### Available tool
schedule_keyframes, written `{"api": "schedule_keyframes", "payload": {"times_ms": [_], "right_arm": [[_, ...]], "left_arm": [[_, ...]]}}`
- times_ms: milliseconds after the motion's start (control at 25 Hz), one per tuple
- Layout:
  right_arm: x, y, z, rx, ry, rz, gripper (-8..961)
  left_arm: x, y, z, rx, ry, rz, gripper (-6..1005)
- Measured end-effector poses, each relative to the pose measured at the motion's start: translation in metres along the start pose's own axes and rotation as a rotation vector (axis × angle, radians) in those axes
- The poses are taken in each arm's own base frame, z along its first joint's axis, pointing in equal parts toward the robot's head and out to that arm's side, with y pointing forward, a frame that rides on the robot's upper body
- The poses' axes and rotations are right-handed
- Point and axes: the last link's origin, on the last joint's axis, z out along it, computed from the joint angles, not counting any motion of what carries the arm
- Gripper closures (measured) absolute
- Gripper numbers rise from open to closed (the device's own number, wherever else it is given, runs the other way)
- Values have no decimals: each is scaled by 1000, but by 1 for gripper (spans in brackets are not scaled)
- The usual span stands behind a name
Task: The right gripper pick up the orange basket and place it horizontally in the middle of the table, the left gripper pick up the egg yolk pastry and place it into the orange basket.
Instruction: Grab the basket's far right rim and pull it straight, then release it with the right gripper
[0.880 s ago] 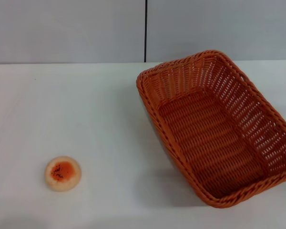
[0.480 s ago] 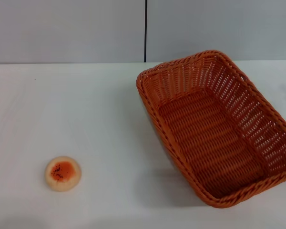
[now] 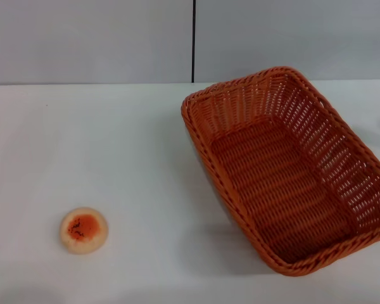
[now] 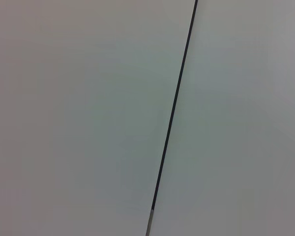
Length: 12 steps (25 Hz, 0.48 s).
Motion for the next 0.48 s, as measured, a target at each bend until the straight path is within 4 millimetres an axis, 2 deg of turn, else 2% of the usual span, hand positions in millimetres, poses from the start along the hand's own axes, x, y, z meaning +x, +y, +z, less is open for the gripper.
{"api": "schedule_keyframes", "payload": {"times_ms": [200,480], "right_arm": [[-14,1,13,37,170,51,168],[-16,4,37,45,278,43,177]], "left_arm": [[-2,2,0,0,-3,-10,213],[-5,5,-7,12,-11,-29,214]]}}
